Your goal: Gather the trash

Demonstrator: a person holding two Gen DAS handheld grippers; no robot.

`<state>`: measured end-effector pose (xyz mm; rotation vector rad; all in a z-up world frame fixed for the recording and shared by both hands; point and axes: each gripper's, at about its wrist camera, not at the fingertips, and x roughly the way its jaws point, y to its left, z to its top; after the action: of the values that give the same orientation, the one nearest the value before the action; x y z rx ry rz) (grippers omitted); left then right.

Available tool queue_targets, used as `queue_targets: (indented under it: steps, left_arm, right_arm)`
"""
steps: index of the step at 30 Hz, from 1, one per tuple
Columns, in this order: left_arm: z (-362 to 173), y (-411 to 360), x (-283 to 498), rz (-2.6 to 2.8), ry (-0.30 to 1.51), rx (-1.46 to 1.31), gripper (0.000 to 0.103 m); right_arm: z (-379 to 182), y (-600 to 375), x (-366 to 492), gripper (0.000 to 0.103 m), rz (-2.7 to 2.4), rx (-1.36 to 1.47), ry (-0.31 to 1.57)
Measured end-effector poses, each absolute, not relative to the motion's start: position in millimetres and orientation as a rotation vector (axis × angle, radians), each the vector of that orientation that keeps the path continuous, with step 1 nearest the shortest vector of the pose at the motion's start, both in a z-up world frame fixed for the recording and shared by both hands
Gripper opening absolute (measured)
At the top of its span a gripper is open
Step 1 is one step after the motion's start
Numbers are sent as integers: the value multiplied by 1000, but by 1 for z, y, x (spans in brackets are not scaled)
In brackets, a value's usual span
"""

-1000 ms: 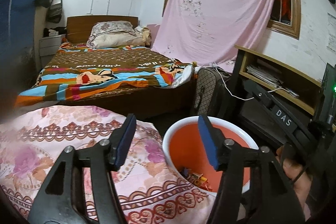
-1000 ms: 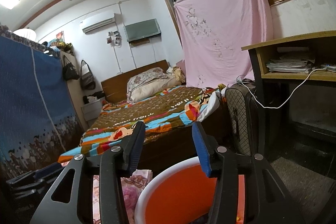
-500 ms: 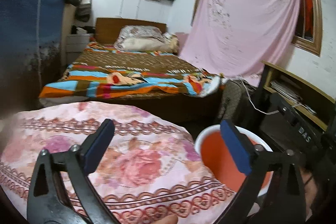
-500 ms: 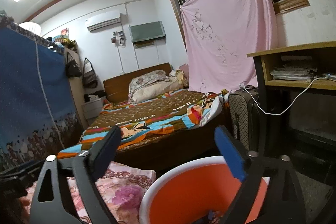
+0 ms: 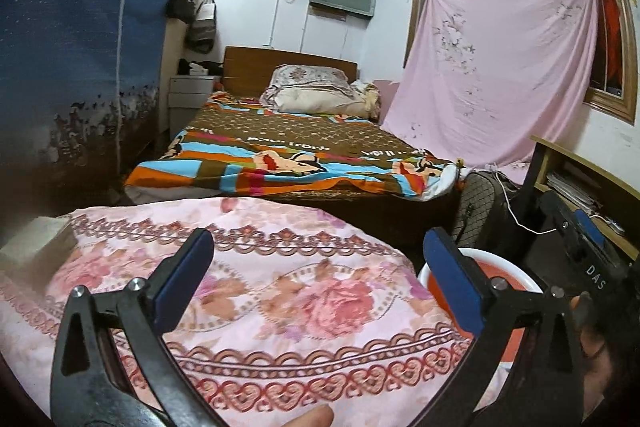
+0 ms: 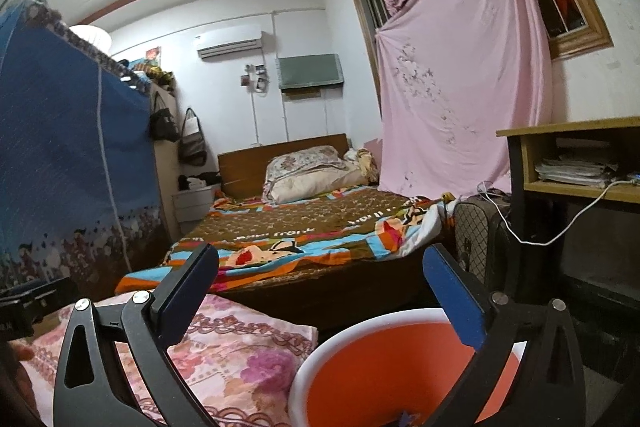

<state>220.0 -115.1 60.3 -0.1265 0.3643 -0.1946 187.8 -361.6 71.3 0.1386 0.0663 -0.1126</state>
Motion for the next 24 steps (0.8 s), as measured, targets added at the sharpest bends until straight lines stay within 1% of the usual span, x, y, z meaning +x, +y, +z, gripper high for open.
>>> queue_targets:
  steps: [24]
  left_arm:
    - [53,-68,161,-95,343,-123,91]
  right_arm:
    - [71,-313,145,103,-50,40,41]
